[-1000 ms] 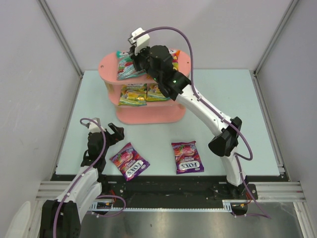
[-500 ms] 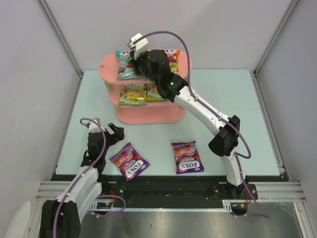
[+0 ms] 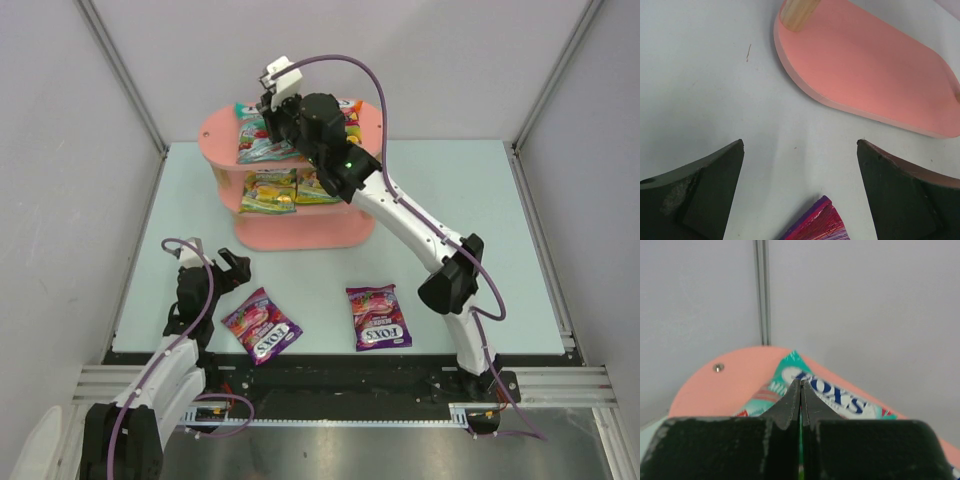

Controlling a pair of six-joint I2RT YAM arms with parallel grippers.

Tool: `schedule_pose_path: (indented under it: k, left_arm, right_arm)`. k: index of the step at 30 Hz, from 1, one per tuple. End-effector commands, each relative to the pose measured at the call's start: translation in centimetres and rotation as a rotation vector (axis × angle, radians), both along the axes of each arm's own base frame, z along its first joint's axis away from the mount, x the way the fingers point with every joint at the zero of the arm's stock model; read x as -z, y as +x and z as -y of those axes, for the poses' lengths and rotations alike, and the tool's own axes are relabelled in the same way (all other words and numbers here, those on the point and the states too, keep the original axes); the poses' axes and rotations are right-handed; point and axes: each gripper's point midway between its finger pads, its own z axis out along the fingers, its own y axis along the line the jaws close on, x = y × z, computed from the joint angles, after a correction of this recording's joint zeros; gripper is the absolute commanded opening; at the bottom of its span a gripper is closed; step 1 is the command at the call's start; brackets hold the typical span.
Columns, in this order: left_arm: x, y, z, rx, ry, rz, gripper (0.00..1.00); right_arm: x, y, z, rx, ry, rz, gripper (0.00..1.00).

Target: Place and organize the candy bags onto the shelf

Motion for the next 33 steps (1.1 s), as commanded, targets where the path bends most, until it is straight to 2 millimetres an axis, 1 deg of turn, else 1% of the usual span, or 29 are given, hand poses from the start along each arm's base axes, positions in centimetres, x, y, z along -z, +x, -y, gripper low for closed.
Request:
schedule_pose_path:
  k: [1,2,4,5,6,7,8,9,10,11,12,13,14,15,16,17,18,19,20,21,22,23,26,27,29,30,31,32,33]
  left_arm:
    - [-1.7,0.8,0.0,-0.003,-0.015,0.048,1.00]
    - [-1.7,0.8,0.0,-0.005,-0.016,0.048,1.00]
    - [-1.8,0.8,-0.1,-0.006,-0.015,0.049,1.00]
    - [-1.8,0.8,-0.1,-0.006,-0.016,0.049,1.00]
    - [-1.8,0.8,0.0,-0.005,-0.016,0.049,1.00]
    - [-1.8,0.8,0.0,-0.005,-0.016,0.049,1.00]
    - [-1.8,0.8,0.0,-0.006,-0.016,0.051,1.00]
    - [-1.8,0.8,0.0,-0.006,-0.016,0.049,1.00]
    - [-1.8,0.8,0.0,-0.005,-0.016,0.049,1.00]
    - [-1.8,0.8,0.0,-0.004,-0.015,0.051,1.00]
    - [-1.8,0.8,0.0,-0.004,-0.015,0.051,1.00]
    - [-1.8,0.9,0.0,-0.005,-0.017,0.052,1.00]
    - [-1.8,0.8,0.0,-0.006,-0.016,0.051,1.00]
    - [-1.7,0.8,0.0,-0.003,-0.017,0.048,1.00]
    - [-1.8,0.8,0.0,-0.004,-0.015,0.049,1.00]
    - [-1.8,0.9,0.0,-0.005,-0.016,0.051,1.00]
    - [-1.8,0.8,0.0,-0.005,-0.017,0.049,1.00]
    - [-1.8,0.9,0.0,-0.006,-0.016,0.051,1.00]
    - [-1.8,0.9,0.0,-0.005,-0.017,0.049,1.00]
    - [-1.8,0.9,0.0,-0.003,-0.016,0.049,1.00]
    - [-1.8,0.9,0.0,-0.004,-0.015,0.051,1.00]
    - [-1.8,0.9,0.0,-0.004,-0.015,0.049,1.00]
    - [-1.8,0.9,0.0,-0.002,-0.018,0.051,1.00]
    - [-1.8,0.9,0.1,0.001,-0.017,0.051,1.00]
    - [-1.7,0.9,0.1,0.000,-0.017,0.049,1.00]
    - [-1.8,0.9,0.1,-0.001,-0.018,0.051,1.00]
    - [-1.7,0.8,0.1,0.001,-0.018,0.049,1.00]
    - [-1.8,0.9,0.1,0.000,-0.016,0.051,1.00]
    - [-1.8,0.9,0.0,-0.003,-0.017,0.051,1.00]
  right_arm:
    - [-8.7,-1.3,1.4,-0.003,0.140,0.158,0.00]
    - [-9.9,-1.6,1.8,-0.005,0.159,0.181,0.00]
    - [-11.1,-2.3,2.5,-0.008,0.181,0.200,0.00]
    - [-12.8,-3.5,3.6,-0.011,0.200,0.214,0.00]
    - [-13.5,-4.3,4.3,-0.011,0.206,0.216,0.00]
    - [-10.5,-3.9,3.7,-0.015,0.161,0.172,0.00]
    - [-13.8,-6.8,6.0,-0.025,0.214,0.214,0.00]
    - [-13.6,-7.8,6.3,-0.039,0.212,0.216,0.00]
    - [-9.3,-7.9,5.4,-0.050,0.141,0.176,0.00]
    - [-11.8,-10.7,7.6,-0.060,0.172,0.219,0.00]
    - [-10.8,-12.4,7.0,-0.093,0.148,0.213,0.00]
    - [-8.5,-13.4,6.8,-0.111,0.082,0.192,0.00]
    - [-7.6,-14.5,6.7,-0.125,0.052,0.179,0.00]
    - [-8.4,-17.6,7.2,-0.161,0.065,0.186,0.00]
    - [-7.5,-19.0,7.2,-0.183,0.040,0.178,0.00]
    - [-4.2,-20.2,6.4,-0.209,-0.022,0.146,0.00]
    - [-5.0,-22.6,7.4,-0.221,0.008,0.150,0.00]
    - [-3.7,-23.7,7.2,-0.240,-0.006,0.128,0.00]
    - [-1.1,-24.5,7.0,-0.258,-0.035,0.078,0.00]
    - [-0.2,-25.2,7.5,-0.260,-0.037,0.049,0.00]
    - [1.6,-26.3,7.1,-0.282,-0.067,0.006,0.00]
    - [4.5,-26.8,6.9,-0.291,-0.088,-0.068,0.00]
    - [9.5,-28.3,6.6,-0.331,-0.143,-0.174,0.05]
    - [12.4,-28.8,6.3,-0.347,-0.167,-0.236,0.07]
    - [15.7,-29.5,5.9,-0.375,-0.210,-0.291,0.17]
    - [16.4,-30.0,5.4,-0.401,-0.172,-0.339,0.22]
    - [18.7,-30.4,5.3,-0.417,-0.188,-0.372,0.40]
    - [20.3,-30.2,5.0,-0.421,-0.193,-0.407,0.51]
    - [20.7,-30.7,4.3,-0.467,-0.167,-0.427,0.58]
